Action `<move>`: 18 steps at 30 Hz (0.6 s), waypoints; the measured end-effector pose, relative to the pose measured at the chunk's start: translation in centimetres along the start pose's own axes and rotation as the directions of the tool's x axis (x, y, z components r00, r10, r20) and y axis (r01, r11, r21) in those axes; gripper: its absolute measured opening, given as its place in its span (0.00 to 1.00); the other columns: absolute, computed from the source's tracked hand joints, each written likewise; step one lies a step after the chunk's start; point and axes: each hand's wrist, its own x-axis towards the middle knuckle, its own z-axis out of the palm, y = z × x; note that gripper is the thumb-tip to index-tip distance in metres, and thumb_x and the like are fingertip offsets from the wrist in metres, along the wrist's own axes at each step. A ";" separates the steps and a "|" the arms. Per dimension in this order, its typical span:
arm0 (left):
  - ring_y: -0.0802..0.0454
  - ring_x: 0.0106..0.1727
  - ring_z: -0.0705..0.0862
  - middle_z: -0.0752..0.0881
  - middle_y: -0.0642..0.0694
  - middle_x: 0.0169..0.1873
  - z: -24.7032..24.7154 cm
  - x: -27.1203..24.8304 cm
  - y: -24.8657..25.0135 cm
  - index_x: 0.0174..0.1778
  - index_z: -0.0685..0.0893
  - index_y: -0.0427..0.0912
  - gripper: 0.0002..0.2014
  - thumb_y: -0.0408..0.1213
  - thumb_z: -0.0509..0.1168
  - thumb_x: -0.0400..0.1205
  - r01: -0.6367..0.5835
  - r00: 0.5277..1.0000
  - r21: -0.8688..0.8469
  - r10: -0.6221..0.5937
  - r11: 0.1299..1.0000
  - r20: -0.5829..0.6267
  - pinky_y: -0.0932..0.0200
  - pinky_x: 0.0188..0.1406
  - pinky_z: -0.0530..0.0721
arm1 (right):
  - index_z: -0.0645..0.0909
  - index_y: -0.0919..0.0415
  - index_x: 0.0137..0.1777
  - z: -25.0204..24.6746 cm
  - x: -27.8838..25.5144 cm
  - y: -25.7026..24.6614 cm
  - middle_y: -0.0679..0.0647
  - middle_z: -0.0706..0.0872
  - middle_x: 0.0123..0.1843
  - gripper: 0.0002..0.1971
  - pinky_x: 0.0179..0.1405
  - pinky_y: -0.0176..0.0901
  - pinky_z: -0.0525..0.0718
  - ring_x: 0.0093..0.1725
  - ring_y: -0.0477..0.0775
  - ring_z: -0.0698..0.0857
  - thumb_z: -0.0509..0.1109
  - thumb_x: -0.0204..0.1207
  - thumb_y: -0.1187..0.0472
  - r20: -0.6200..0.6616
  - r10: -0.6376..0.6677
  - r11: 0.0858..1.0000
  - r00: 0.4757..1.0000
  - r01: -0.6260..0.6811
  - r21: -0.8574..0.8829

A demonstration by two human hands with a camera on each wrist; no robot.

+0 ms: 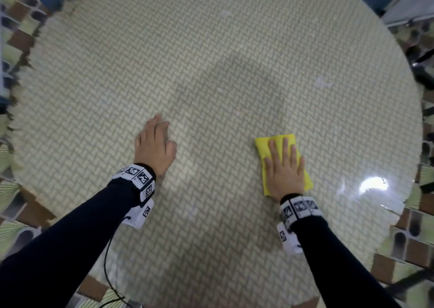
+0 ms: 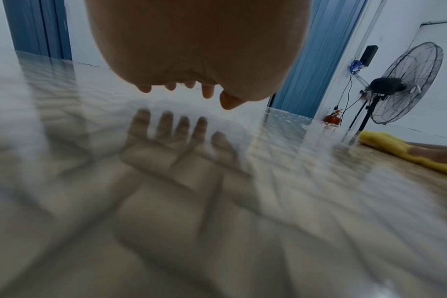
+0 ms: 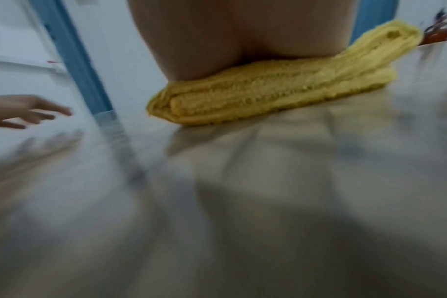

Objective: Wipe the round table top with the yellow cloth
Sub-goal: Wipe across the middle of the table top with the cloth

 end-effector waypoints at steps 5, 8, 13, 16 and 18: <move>0.49 0.83 0.55 0.57 0.47 0.83 -0.3 1.4 -1.2 0.78 0.67 0.42 0.29 0.45 0.52 0.80 -0.001 1.000 0.028 0.001 1.000 0.006 0.45 0.79 0.52 | 0.41 0.42 0.85 -2.3 8.2 -3.2 0.54 0.36 0.86 0.29 0.80 0.66 0.36 0.84 0.58 0.36 0.41 0.85 0.39 -0.076 0.202 0.976 0.976 -0.194 0.100; 0.47 0.83 0.54 0.56 0.46 0.84 -0.7 2.4 -1.6 0.79 0.65 0.41 0.30 0.47 0.52 0.80 -0.002 1.000 0.041 0.002 0.999 0.019 0.44 0.79 0.53 | 0.39 0.43 0.85 -2.6 10.7 -6.9 0.55 0.34 0.86 0.30 0.80 0.67 0.35 0.84 0.60 0.35 0.40 0.85 0.39 -0.041 0.143 0.989 0.989 -0.140 0.055; 0.48 0.84 0.53 0.56 0.46 0.84 -1.0 4.0 -1.9 0.77 0.68 0.42 0.26 0.47 0.51 0.84 -0.002 1.000 0.039 0.002 0.999 0.003 0.43 0.80 0.52 | 0.34 0.40 0.83 0.6 6.0 -10.8 0.52 0.35 0.86 0.29 0.80 0.62 0.34 0.85 0.58 0.38 0.36 0.84 0.37 0.009 -0.213 0.975 0.977 0.213 -0.056; 0.49 0.84 0.53 0.56 0.46 0.84 -0.8 4.6 -2.2 0.77 0.68 0.40 0.24 0.47 0.52 0.87 0.007 1.000 0.062 -0.006 0.998 -0.003 0.44 0.80 0.52 | 0.37 0.39 0.83 2.4 0.0 -9.6 0.49 0.37 0.86 0.29 0.80 0.59 0.35 0.85 0.56 0.38 0.32 0.82 0.38 0.035 -0.318 0.944 0.947 0.320 -0.082; 0.48 0.84 0.54 0.56 0.46 0.84 -0.8 5.1 -2.3 0.79 0.66 0.42 0.24 0.46 0.52 0.87 0.005 1.000 0.051 -0.005 0.999 0.001 0.43 0.81 0.53 | 0.37 0.39 0.83 2.3 -1.7 -6.9 0.48 0.36 0.86 0.29 0.80 0.57 0.34 0.85 0.54 0.38 0.31 0.82 0.38 0.047 -0.290 0.954 0.956 0.292 -0.067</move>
